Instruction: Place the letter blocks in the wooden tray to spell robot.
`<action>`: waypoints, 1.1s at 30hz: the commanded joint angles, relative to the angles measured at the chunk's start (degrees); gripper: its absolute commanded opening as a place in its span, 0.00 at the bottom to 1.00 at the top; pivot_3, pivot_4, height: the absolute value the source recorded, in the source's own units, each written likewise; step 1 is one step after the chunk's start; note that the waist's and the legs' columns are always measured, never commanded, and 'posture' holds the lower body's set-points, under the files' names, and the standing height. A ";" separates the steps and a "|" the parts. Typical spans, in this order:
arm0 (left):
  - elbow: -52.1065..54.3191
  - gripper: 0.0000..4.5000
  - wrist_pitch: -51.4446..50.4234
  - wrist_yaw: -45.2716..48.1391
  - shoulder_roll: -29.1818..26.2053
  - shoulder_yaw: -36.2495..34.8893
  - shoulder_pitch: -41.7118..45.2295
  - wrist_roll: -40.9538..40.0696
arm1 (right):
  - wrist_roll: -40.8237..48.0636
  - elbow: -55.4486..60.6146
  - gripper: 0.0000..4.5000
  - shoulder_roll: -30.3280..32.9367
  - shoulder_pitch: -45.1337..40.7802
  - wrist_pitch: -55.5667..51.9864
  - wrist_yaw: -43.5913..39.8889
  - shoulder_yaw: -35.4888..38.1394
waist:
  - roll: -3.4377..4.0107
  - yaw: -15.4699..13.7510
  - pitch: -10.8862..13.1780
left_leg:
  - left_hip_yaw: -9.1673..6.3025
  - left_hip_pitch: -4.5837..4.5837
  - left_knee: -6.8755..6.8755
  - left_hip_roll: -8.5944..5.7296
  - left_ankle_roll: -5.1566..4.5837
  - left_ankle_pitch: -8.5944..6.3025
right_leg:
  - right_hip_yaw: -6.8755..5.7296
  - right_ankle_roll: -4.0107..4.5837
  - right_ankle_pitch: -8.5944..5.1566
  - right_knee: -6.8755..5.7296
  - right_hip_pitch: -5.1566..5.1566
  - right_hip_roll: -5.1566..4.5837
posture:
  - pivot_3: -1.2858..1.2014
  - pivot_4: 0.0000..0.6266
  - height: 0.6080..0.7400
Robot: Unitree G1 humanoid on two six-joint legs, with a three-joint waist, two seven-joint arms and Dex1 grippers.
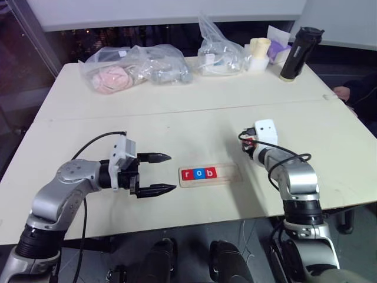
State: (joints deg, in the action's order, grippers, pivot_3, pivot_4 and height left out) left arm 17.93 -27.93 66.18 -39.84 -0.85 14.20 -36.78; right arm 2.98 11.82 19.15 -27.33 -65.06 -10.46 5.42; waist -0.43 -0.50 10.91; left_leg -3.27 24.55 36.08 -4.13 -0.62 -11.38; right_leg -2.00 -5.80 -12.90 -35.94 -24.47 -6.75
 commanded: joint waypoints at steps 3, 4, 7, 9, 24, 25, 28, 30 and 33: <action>0.29 1.00 1.32 0.62 0.24 -0.25 -0.01 -0.14 | 3.41 23.87 0.26 2.25 4.55 -21.83 -1.81 4.97 | -0.02 -0.10 -0.01 | -0.03 0.00 -0.04 0.02 0.00 -0.01 | 0.00 -0.01 -0.02 0.01 0.00 -0.01 | 0.52 0.24 0.88; 0.22 1.00 1.37 0.69 0.32 -0.16 -0.02 -0.14 | 3.86 27.37 0.26 2.19 6.38 -24.98 -2.04 5.72 | -0.01 -0.12 -0.01 | -0.04 0.00 -0.04 0.03 0.00 -0.01 | -0.01 0.00 -0.02 0.02 0.00 -0.01 | 0.52 0.24 0.88; -0.10 1.00 1.54 0.90 0.75 0.34 0.14 0.05 | 5.32 34.61 0.26 0.88 12.67 -27.44 -2.18 7.41 | -0.02 -0.18 -0.02 | -0.07 0.02 -0.07 0.05 0.02 -0.02 | 0.00 0.01 -0.07 0.06 0.00 -0.06 | 0.52 0.24 0.88; -0.36 1.00 1.72 1.11 0.96 0.69 0.28 0.16 | 5.62 35.99 0.26 -0.30 15.49 -27.44 -1.57 7.94 | -0.02 -0.04 -0.02 | -0.06 0.03 -0.07 0.05 0.03 -0.03 | 0.00 -0.01 -0.09 0.13 0.01 -0.07 | 0.52 0.24 0.88; -1.35 1.00 1.87 1.64 1.04 1.07 1.63 0.68 | 11.00 31.17 0.98 15.10 14.55 -18.37 -11.51 1.91 | 0.04 -0.08 0.01 | -0.02 0.17 -0.17 0.05 0.02 -0.04 | -0.11 0.05 0.00 0.57 0.02 -0.06 | 0.52 0.24 0.88; -1.38 1.00 1.87 1.61 1.05 1.10 1.67 0.73 | 12.97 30.76 0.98 18.91 14.56 -15.89 -15.61 1.08 | 0.01 -0.08 0.01 | -0.01 0.18 -0.15 0.05 0.01 -0.05 | -0.12 0.05 0.00 0.59 0.04 -0.07 | 0.52 0.24 0.88; -1.43 1.00 1.84 1.57 1.05 1.14 1.80 0.79 | 14.79 27.28 0.98 29.27 15.64 -2.26 -26.67 0.43 | -0.01 -0.12 0.02 | -0.08 0.18 -0.16 0.12 -0.02 -0.07 | -0.25 -0.16 -0.13 0.72 0.14 -0.08 | 0.52 0.24 0.88; -1.43 1.00 1.86 1.55 1.07 1.21 1.94 0.85 | 12.33 20.64 0.98 36.32 17.09 14.58 -35.53 0.00 | -0.01 -0.14 0.03 | -0.06 0.19 -0.16 0.12 -0.04 -0.08 | -0.27 -0.17 -0.13 0.76 0.15 -0.09 | 0.52 0.24 0.88; -1.43 1.00 1.81 1.48 1.14 1.23 2.18 0.83 | 10.94 9.87 0.98 41.60 18.18 35.01 -46.78 -0.74 | -0.07 -0.15 0.07 | -0.02 0.20 -0.11 0.09 -0.08 -0.11 | -0.29 -0.18 -0.13 0.84 0.23 -0.06 | 0.52 0.24 0.88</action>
State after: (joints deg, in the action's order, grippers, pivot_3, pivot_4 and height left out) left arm 15.44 -26.67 67.51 -38.42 1.03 15.93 -35.65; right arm 14.78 24.96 59.70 -9.44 -39.65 -51.94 4.68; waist -0.51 -0.66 10.97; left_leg -3.27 24.75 35.99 -4.04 -0.72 -11.50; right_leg -2.29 -5.98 -13.03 -35.09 -24.22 -6.81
